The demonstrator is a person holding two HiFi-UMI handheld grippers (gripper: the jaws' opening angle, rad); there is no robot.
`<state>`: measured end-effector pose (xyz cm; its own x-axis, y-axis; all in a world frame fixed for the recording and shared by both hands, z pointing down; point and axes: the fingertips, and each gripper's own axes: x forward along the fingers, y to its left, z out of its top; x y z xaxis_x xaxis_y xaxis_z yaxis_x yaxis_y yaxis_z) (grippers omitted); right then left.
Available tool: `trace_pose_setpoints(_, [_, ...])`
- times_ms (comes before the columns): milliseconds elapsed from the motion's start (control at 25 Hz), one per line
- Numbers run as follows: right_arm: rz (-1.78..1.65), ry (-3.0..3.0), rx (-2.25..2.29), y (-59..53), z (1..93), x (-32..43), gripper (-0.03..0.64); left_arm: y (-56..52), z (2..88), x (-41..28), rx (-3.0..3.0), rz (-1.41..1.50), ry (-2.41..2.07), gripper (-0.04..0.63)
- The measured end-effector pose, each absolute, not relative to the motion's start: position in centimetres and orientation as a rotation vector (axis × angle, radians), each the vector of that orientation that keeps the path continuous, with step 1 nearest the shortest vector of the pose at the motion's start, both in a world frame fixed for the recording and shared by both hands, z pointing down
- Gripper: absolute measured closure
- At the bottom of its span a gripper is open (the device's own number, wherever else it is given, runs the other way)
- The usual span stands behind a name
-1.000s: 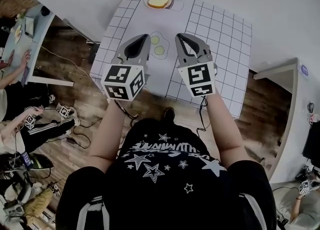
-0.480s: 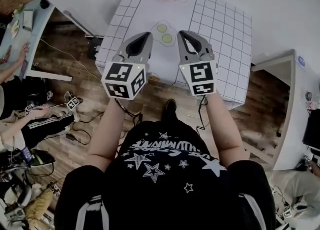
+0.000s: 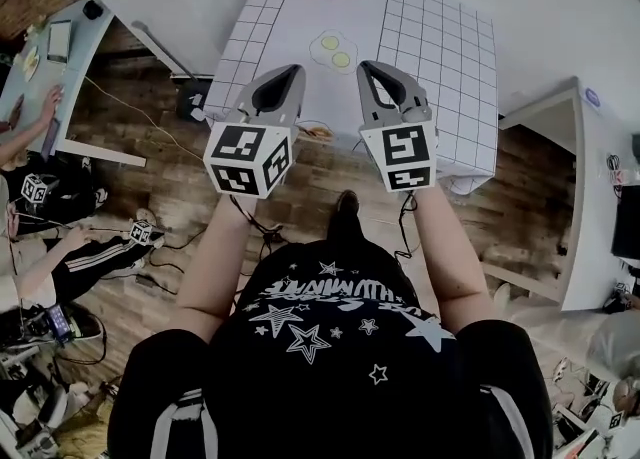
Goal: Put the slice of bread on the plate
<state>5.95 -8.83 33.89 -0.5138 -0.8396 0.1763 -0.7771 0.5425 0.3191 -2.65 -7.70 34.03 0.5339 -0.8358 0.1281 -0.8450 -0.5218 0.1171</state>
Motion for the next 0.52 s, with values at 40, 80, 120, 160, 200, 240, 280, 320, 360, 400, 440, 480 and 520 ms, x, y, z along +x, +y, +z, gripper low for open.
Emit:
trace_pose_setpoints(40, [-0.284, -2.473, 1.346, -8.1, 33.8, 5.8, 0.603, -7.0, 34.1, -2.8, 2.609, 0.083, -1.432, 0.586])
trace_pose_setpoints(80, [-0.279, -2.474, 1.351, -7.3, 33.8, 5.6, 0.603, -6.2, 34.1, -2.9, 2.613, 0.083, -1.426, 0.586])
trace_pose_setpoints(120, [-0.273, -2.474, 1.356, -6.5, 33.8, 5.5, 0.603, -5.4, 34.2, -3.0, 2.617, 0.085, -1.42, 0.586])
trace_pose_setpoints(160, [-0.268, -2.474, 1.358, -5.7, 33.8, 5.3, 0.603, -4.6, 34.3, -3.2, 2.619, 0.086, -1.414, 0.586])
trace_pose_setpoints(200, [-0.264, -2.473, 1.36, -4.8, 33.8, 5.1, 0.603, -3.9, 34.4, -3.4, 2.62, 0.086, -1.409, 0.586])
trace_pose_setpoints(240, [-0.261, -2.471, 1.361, -4.1, 33.9, 4.8, 0.603, -3.2, 34.4, -3.6, 2.619, 0.085, -1.406, 0.586])
trace_pose_setpoints(280, [-0.26, -2.469, 1.362, -3.3, 33.9, 4.5, 0.603, -2.5, 34.5, -3.9, 2.618, 0.083, -1.404, 0.586])
trace_pose_setpoints(320, [-0.259, -2.466, 1.364, -2.5, 33.8, 4.2, 0.603, -1.8, 34.4, -4.2, 2.617, 0.082, -1.402, 0.586])
trace_pose_setpoints(360, [-0.257, -2.464, 1.367, -1.7, 33.8, 3.9, 0.603, -1.1, 34.4, -4.5, 2.617, 0.08, -1.4, 0.586])
trace_pose_setpoints(400, [-0.253, -2.463, 1.371, -1.0, 33.8, 3.7, 0.603, -0.4, 34.4, -4.8, 2.617, 0.076, -1.396, 0.586])
trace_pose_setpoints(440, [-0.249, -2.461, 1.375, -0.2, 33.7, 3.5, 0.603, 0.4, 34.4, -5.0, 2.617, 0.073, -1.391, 0.586])
trace_pose_setpoints(480, [-0.244, -2.459, 1.379, 0.6, 33.7, 3.3, 0.603, 1.1, 34.4, -5.2, 2.617, 0.069, -1.386, 0.586])
trace_pose_setpoints(520, [-0.24, -2.457, 1.383, 1.4, 33.8, 3.1, 0.603, 1.9, 34.4, -5.5, 2.617, 0.066, -1.381, 0.586])
